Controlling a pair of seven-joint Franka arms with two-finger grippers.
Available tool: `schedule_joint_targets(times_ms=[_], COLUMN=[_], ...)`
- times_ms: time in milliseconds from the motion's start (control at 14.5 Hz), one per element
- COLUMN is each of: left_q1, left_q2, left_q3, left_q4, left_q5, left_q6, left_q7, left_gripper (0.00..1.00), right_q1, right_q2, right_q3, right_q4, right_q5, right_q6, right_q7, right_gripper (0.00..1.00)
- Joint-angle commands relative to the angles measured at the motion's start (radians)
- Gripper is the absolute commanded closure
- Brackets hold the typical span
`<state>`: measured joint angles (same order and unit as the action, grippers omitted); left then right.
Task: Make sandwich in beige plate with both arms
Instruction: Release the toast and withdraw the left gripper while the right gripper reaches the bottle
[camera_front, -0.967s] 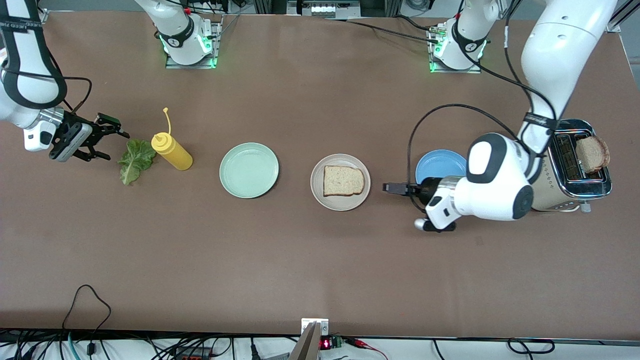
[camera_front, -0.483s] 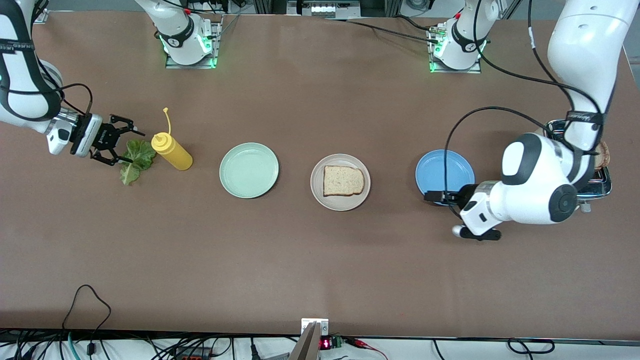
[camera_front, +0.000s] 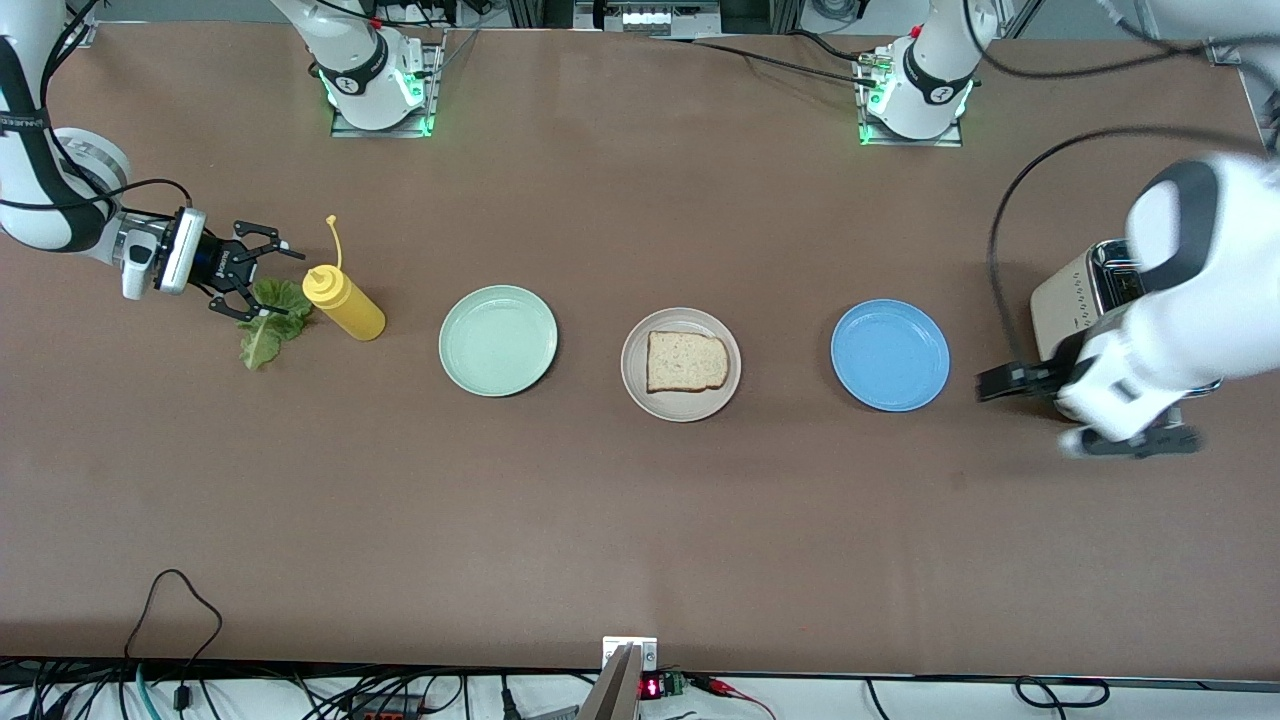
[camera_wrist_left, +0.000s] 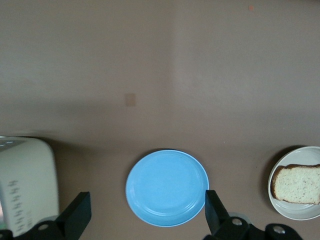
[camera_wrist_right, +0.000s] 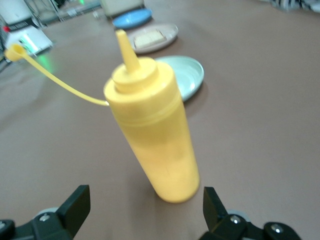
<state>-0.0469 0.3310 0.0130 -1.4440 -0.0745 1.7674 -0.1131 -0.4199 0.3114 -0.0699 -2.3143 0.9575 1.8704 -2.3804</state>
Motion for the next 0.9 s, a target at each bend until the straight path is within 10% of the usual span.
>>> schedule_joint_targets(times_ms=[0, 829], left_q1=[-0.016, 0.005], left_q2=[-0.105, -0.343], left_q3=[0.080, 0.047], left_q4=[-0.035, -0.232], left_q5=[0.021, 0.058], left_q6=[-0.032, -0.118], left_q7=[0.024, 0.073], left_gripper=[0.00, 0.00], right_q1=[-0.023, -0.028], right_q2=[0.026, 0.159], right_q3=[0.012, 0.013], right_q4=[0.006, 0.038], right_q5=[0.046, 0.101], right_q6=[-0.048, -0.083], right_q7=[-0.077, -0.210], right_gripper=[0.00, 0.00])
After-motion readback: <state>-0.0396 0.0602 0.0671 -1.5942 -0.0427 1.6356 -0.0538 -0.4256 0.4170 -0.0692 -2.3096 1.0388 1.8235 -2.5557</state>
